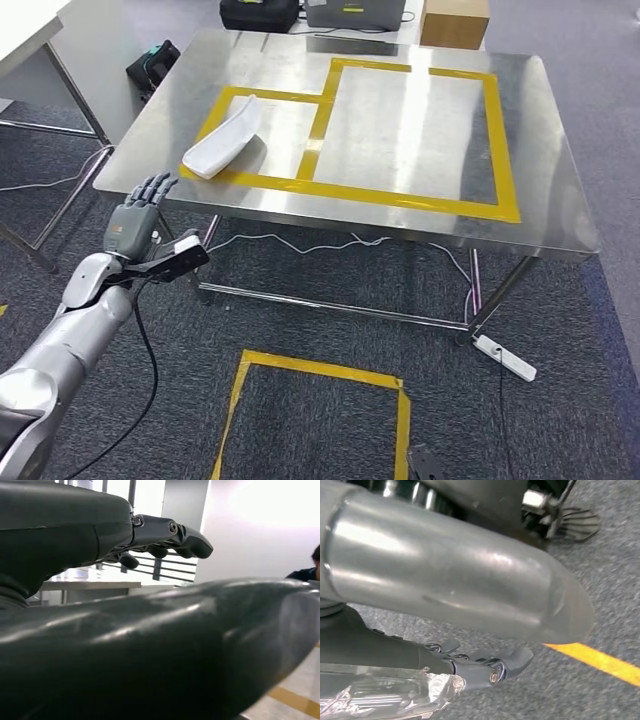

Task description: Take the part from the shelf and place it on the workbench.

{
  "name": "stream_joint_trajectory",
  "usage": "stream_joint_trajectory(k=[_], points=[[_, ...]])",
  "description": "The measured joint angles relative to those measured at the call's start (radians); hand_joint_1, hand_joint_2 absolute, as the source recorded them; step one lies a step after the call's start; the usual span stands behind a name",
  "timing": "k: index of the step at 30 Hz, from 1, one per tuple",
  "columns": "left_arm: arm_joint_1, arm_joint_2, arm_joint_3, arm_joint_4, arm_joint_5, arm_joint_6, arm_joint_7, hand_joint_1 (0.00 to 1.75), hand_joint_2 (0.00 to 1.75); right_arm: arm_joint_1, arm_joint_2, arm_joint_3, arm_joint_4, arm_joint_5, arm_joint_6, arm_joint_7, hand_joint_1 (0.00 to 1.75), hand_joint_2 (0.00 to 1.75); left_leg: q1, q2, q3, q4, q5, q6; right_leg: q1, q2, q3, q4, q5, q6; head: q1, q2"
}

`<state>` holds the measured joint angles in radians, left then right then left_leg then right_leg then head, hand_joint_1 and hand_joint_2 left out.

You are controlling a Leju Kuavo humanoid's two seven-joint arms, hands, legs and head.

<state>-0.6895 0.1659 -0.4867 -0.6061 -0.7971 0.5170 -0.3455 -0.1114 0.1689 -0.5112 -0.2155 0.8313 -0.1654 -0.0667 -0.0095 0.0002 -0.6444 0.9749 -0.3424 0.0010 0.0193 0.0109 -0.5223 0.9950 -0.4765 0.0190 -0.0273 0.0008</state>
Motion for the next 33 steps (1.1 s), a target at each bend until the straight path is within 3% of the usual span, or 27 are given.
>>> stream_joint_trajectory(k=[2, 3, 6, 7, 8, 9, 11, 13, 14, 16, 17, 18, 19, 21, 22, 23, 24, 25, 26, 27, 28, 29, 30, 31, 32, 33], points=[[0.018, 0.014, 0.011, 0.008, -0.025, 0.023, 0.043, 0.00, 0.00, 0.005, 0.001, -0.002, 0.000, -0.007, -0.004, -0.004, 0.00, 0.00, 0.001, -0.005, -0.008, 0.001, -0.008, -0.012, -0.004, -0.002, -0.009, -0.012, 0.022, -0.012, 0.001, 0.000], [0.029, 0.023, 0.017, 0.014, -0.037, 0.037, 0.064, 0.00, 0.00, 0.006, 0.001, -0.003, 0.001, -0.010, -0.006, -0.007, 0.00, 0.00, 0.002, -0.007, -0.019, 0.023, -0.035, -0.019, -0.008, -0.003, -0.016, -0.020, 0.036, -0.017, -0.001, 0.000], [0.076, 0.047, 0.038, 0.037, -0.077, 0.091, 0.126, 0.00, 0.00, 0.012, 0.001, -0.009, 0.001, -0.023, -0.011, -0.015, 0.00, 0.00, 0.011, -0.007, -0.073, 0.197, -0.164, -0.039, -0.013, -0.004, -0.050, -0.027, 0.070, -0.024, -0.005, 0.000], [0.102, 0.053, 0.047, 0.044, -0.092, 0.112, 0.146, 0.00, 0.00, 0.015, 0.001, -0.013, 0.001, -0.028, -0.014, -0.017, 0.00, 0.00, 0.014, -0.007, -0.081, 0.250, -0.182, -0.043, -0.014, -0.004, -0.063, -0.026, 0.080, -0.025, -0.006, 0.000], [0.131, 0.058, 0.057, 0.050, -0.110, 0.133, 0.167, 0.00, 0.00, 0.018, 0.001, -0.018, 0.001, -0.032, -0.020, -0.018, 0.00, 0.00, 0.017, -0.007, -0.076, 0.277, -0.178, -0.047, -0.014, -0.004, -0.077, -0.025, 0.090, -0.024, -0.006, 0.000], [0.164, 0.061, 0.072, 0.053, -0.134, 0.151, 0.187, 0.00, 0.00, 0.020, 0.001, -0.023, 0.001, -0.037, -0.027, -0.019, 0.00, 0.00, 0.020, -0.007, -0.055, 0.273, -0.155, -0.050, -0.015, -0.003, -0.092, -0.022, 0.100, -0.022, -0.006, 0.000], [0.236, 0.060, 0.130, 0.041, -0.209, 0.172, 0.214, 0.00, 0.00, 0.026, 0.001, -0.033, 0.001, -0.046, -0.043, -0.024, 0.00, 0.00, 0.026, -0.007, 0.036, 0.180, -0.116, -0.055, -0.015, -0.001, -0.120, -0.016, 0.118, -0.015, -0.006, 0.000], [0.311, 0.041, 0.236, 0.018, -0.299, 0.178, 0.215, 0.00, 0.00, 0.031, 0.001, -0.045, 0.001, -0.054, -0.056, -0.031, 0.00, 0.00, 0.026, -0.008, 0.140, 0.043, -0.134, -0.049, -0.014, 0.001, -0.138, -0.009, 0.135, -0.004, -0.005, 0.000], [0.347, 0.027, 0.299, 0.011, -0.336, 0.180, 0.212, 0.00, 0.00, 0.034, 0.001, -0.051, 0.001, -0.059, -0.061, -0.034, 0.00, 0.00, 0.023, -0.009, 0.166, 0.000, -0.147, -0.043, -0.015, 0.001, -0.143, -0.009, 0.144, 0.002, -0.004, 0.000], [0.420, -0.008, 0.431, 0.007, -0.402, 0.183, 0.206, 0.00, 0.00, 0.043, 0.002, -0.066, 0.003, -0.068, -0.071, -0.039, 0.00, 0.00, 0.016, -0.005, 0.163, -0.019, -0.144, -0.019, -0.021, 0.002, -0.151, -0.013, 0.161, 0.015, -0.005, 0.000], [0.453, -0.024, 0.495, 0.008, -0.431, 0.183, 0.205, 0.00, 0.00, 0.049, 0.002, -0.073, 0.004, -0.071, -0.075, -0.041, 0.00, 0.00, 0.014, -0.002, 0.155, -0.018, -0.135, -0.009, -0.024, 0.001, -0.157, -0.007, 0.149, 0.021, -0.006, 0.000], [0.482, -0.040, 0.557, 0.008, -0.457, 0.183, 0.203, 0.00, 0.00, 0.056, 0.002, -0.080, 0.005, -0.074, -0.078, -0.043, 0.00, 0.00, 0.013, 0.001, 0.145, -0.017, -0.125, 0.002, -0.026, 0.000, -0.168, 0.015, 0.118, 0.026, -0.005, 0.000], [0.506, -0.056, 0.612, 0.008, -0.476, 0.183, 0.202, 0.00, 0.00, 0.061, 0.002, -0.085, 0.006, -0.076, -0.081, -0.044, 0.00, 0.00, 0.014, 0.003, 0.134, -0.018, -0.114, 0.011, -0.027, -0.002, -0.182, 0.059, 0.066, 0.030, -0.003, 0.000], [0.540, -0.078, 0.698, 0.008, -0.492, 0.183, 0.201, 0.00, 0.00, 0.064, 0.002, -0.093, 0.006, -0.077, -0.083, -0.046, 0.00, 0.00, 0.010, 0.003, 0.104, -0.017, -0.090, 0.020, -0.026, -0.004, -0.214, 0.199, -0.043, 0.034, 0.005, 0.000], [0.553, -0.086, 0.730, 0.008, -0.495, 0.183, 0.201, 0.00, 0.00, 0.063, 0.002, -0.096, 0.006, -0.077, -0.083, -0.046, 0.00, 0.00, 0.008, 0.002, 0.088, -0.016, -0.077, 0.021, -0.025, -0.003, -0.220, 0.264, -0.071, 0.033, 0.006, 0.000], [0.563, -0.093, 0.755, 0.008, -0.497, 0.183, 0.201, 0.00, 0.00, 0.062, 0.002, -0.099, 0.006, -0.077, -0.083, -0.047, 0.00, 0.00, 0.006, 0.003, 0.070, -0.015, -0.064, 0.022, -0.024, -0.003, -0.212, 0.303, -0.074, 0.031, 0.007, 0.000], [0.570, -0.099, 0.776, 0.008, -0.498, 0.183, 0.201, 0.00, 0.00, 0.061, 0.002, -0.101, 0.006, -0.077, -0.083, -0.047, 0.00, 0.00, 0.004, 0.002, 0.053, -0.014, -0.051, 0.021, -0.021, -0.003, -0.188, 0.310, -0.054, 0.027, 0.006, 0.000], [0.575, -0.104, 0.793, 0.008, -0.499, 0.183, 0.202, 0.00, 0.00, 0.060, 0.002, -0.102, 0.006, -0.078, -0.084, -0.047, 0.00, 0.00, 0.003, 0.002, 0.037, -0.013, -0.039, 0.020, -0.017, -0.003, -0.148, 0.282, -0.026, 0.023, 0.007, 0.000], [0.578, -0.108, 0.809, 0.010, -0.502, 0.183, 0.205, 0.00, 0.00, 0.059, 0.002, -0.103, 0.006, -0.078, -0.085, -0.047, 0.00, 0.00, 0.003, 0.000, 0.024, -0.012, -0.026, 0.018, -0.013, -0.003, -0.088, 0.222, -0.009, 0.017, 0.006, 0.000], [0.581, -0.113, 0.825, 0.012, -0.507, 0.183, 0.211, 0.00, 0.00, 0.056, 0.002, -0.104, 0.006, -0.078, -0.088, -0.047, 0.00, 0.00, 0.002, -0.001, 0.013, -0.010, -0.015, 0.015, -0.009, -0.002, -0.019, 0.139, -0.012, 0.011, 0.007, 0.000], [0.583, -0.118, 0.842, 0.018, -0.512, 0.183, 0.217, 0.00, 0.00, 0.052, 0.002, -0.106, 0.006, -0.078, -0.091, -0.047, 0.00, 0.00, 0.001, -0.001, 0.006, -0.009, -0.004, 0.011, -0.006, -0.002, 0.040, 0.059, -0.028, 0.008, 0.006, 0.000], [0.586, -0.123, 0.862, 0.027, -0.516, 0.183, 0.223, 0.00, 0.00, 0.049, 0.002, -0.109, 0.006, -0.079, -0.095, -0.047, 0.00, 0.00, 0.001, -0.001, 0.001, -0.010, 0.007, 0.006, -0.003, -0.001, 0.078, 0.000, -0.047, 0.005, 0.006, 0.000], [0.590, -0.127, 0.885, 0.039, -0.517, 0.183, 0.225, 0.00, 0.00, 0.048, 0.002, -0.112, 0.006, -0.081, -0.097, -0.048, 0.00, 0.00, 0.001, -0.001, -0.001, -0.011, 0.016, 0.000, -0.001, -0.001, 0.094, -0.032, -0.058, 0.003, 0.007, 0.000], [0.594, -0.132, 0.912, 0.054, -0.508, 0.183, 0.223, 0.00, 0.00, 0.048, 0.002, -0.115, 0.006, -0.082, -0.099, -0.049, 0.00, 0.00, 0.002, 0.000, -0.003, -0.013, 0.025, -0.005, -0.001, -0.002, 0.088, -0.040, -0.055, -0.002, 0.007, 0.000], [0.599, -0.137, 0.939, 0.073, -0.490, 0.183, 0.215, 0.00, 0.00, 0.050, 0.002, -0.119, 0.006, -0.084, -0.100, -0.050, 0.00, 0.00, 0.004, 0.000, -0.006, -0.012, 0.021, -0.011, -0.003, -0.003, 0.078, -0.040, -0.046, -0.009, 0.008, 0.000], [0.603, -0.142, 0.969, 0.094, -0.461, 0.182, 0.202, 0.00, 0.00, 0.052, 0.002, -0.123, 0.006, -0.087, -0.101, -0.051, 0.00, 0.00, 0.005, -0.001, -0.013, 0.001, -0.003, -0.018, -0.005, -0.004, 0.070, -0.041, -0.036, -0.017, 0.006, 0.000]])
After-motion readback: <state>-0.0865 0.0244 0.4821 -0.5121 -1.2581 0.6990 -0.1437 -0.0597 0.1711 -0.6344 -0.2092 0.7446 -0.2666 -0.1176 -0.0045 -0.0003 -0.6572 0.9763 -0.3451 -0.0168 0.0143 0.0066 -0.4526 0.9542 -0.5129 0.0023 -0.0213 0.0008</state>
